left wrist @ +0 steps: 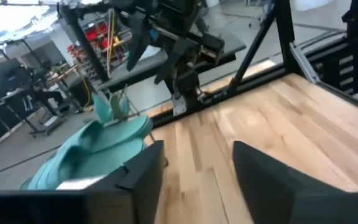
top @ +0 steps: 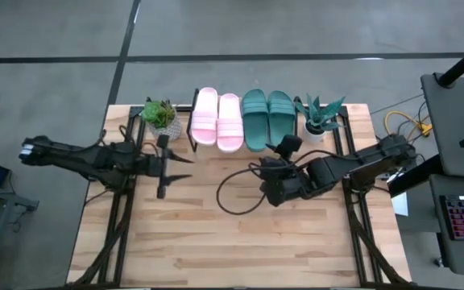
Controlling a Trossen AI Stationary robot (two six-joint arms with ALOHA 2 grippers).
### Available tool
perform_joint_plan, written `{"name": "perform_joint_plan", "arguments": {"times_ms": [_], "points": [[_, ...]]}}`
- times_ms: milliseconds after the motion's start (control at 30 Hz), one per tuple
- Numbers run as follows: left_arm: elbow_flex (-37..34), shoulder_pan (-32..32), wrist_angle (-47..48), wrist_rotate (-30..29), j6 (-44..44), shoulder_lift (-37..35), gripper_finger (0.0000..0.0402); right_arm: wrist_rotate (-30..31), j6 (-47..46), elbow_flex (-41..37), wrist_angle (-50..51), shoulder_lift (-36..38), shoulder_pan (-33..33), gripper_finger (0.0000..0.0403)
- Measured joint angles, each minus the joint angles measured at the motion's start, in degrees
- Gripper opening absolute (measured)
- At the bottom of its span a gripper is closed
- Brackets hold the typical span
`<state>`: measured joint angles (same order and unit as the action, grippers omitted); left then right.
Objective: Pick and place slides into the shelf
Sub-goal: Return to Home Position
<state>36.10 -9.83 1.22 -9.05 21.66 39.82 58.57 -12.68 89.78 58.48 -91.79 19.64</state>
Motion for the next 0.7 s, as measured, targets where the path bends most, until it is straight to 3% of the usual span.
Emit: {"name": "perform_joint_plan", "arguments": {"times_ms": [133, 267, 567, 700], "points": [[-0.03, 0.39, 7.29, -0.04, -0.47, -5.88, 0.01, -0.01, -3.55, -5.07, -0.36, 2.79, 0.03, 0.0219], [-2.35, 0.39, 8.06, 0.38, -1.23, -10.47, 0.0016, 0.04, -6.5, -9.35, -1.13, 5.92, 0.13, 0.0219], [-17.66, 0.81, -5.04, 0.49, 1.08, -17.11, 0.0002, 0.02, -4.01, -17.55, -11.78, 13.7, 0.22, 0.0219], [-20.97, 2.35, -4.8, -0.62, 1.43, -21.8, 0.0001, -0.06, -2.46, -19.95, -15.29, 16.5, 0.24, 0.0219]]}}
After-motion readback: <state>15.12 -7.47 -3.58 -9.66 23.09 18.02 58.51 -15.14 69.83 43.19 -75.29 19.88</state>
